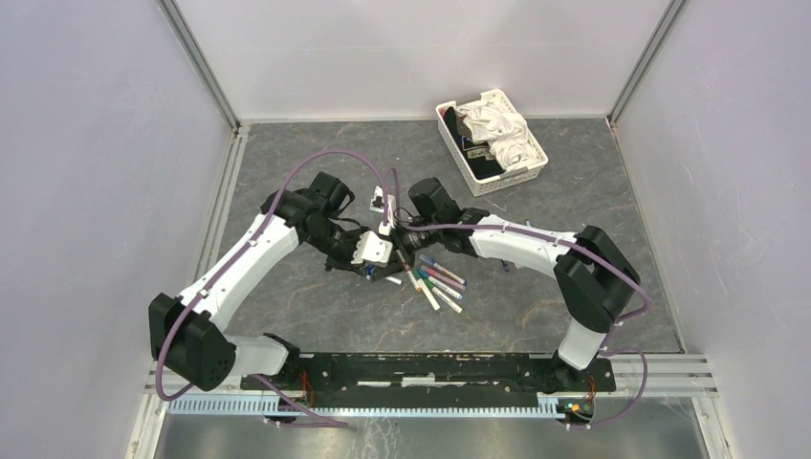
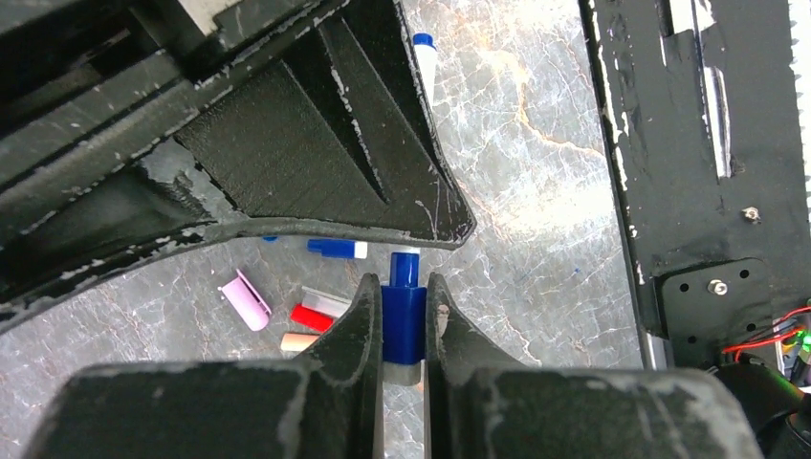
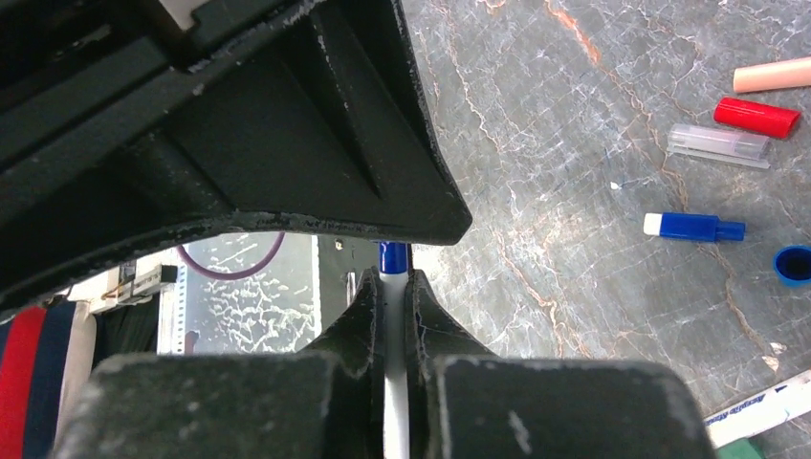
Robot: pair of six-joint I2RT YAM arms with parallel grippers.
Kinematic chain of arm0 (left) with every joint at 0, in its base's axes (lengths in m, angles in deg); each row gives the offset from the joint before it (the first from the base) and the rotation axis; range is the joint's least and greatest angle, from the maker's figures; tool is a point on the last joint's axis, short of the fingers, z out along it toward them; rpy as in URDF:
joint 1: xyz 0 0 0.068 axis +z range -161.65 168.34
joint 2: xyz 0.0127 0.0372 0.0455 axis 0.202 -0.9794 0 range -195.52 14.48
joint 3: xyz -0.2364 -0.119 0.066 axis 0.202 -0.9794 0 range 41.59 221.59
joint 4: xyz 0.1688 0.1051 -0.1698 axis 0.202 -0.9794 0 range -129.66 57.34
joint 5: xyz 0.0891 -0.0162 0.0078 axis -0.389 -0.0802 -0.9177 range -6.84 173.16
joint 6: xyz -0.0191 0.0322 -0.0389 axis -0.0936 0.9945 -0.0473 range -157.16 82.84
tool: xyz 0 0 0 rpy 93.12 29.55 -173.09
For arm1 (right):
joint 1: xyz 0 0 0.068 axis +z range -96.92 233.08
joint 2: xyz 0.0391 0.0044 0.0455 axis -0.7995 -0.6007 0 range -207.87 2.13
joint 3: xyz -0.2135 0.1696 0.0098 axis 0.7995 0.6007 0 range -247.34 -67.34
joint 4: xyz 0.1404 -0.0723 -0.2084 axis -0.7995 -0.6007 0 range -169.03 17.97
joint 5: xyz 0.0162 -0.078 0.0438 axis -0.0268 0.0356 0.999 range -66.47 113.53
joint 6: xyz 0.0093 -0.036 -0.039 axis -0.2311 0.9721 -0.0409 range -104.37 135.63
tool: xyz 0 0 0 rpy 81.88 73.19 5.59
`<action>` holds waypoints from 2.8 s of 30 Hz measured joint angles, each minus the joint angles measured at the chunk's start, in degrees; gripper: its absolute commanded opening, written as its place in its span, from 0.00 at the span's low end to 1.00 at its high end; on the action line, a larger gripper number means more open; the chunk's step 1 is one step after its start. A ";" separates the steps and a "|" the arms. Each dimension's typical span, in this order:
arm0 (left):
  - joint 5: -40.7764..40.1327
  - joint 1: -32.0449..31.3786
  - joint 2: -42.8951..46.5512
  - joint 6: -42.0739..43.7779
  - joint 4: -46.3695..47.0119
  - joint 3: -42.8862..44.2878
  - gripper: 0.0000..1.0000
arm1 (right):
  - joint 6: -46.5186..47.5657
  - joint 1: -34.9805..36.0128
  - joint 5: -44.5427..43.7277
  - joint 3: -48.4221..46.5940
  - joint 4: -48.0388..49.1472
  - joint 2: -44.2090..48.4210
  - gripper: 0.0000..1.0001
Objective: Open the pen caps
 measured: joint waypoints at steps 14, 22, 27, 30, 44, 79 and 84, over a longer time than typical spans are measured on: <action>-12.22 9.60 -2.49 3.45 4.02 4.72 0.02 | 7.34 -5.81 -1.42 10.45 -5.68 7.89 0.00; -10.19 10.64 -3.58 3.02 8.72 -2.25 0.02 | 10.36 -11.21 -8.68 13.35 -12.74 12.28 0.00; -8.15 10.49 -4.81 -0.98 16.02 -12.50 0.02 | 9.66 -21.38 -24.68 17.35 -12.15 20.44 0.00; -8.22 10.27 -6.91 -4.28 20.81 -15.41 0.03 | 9.40 -26.18 -32.70 19.65 -11.74 23.19 0.00; -8.70 9.90 -12.44 -13.53 29.83 -15.58 0.61 | 10.03 -31.89 -48.19 22.14 -6.78 16.35 0.16; -18.73 12.55 -4.24 -40.24 26.69 11.30 0.96 | 9.64 -3.15 -49.00 15.08 -5.05 12.52 0.30; -17.70 12.57 -4.22 -41.00 26.38 10.73 0.96 | 9.51 0.98 -49.46 8.74 -5.42 4.13 0.29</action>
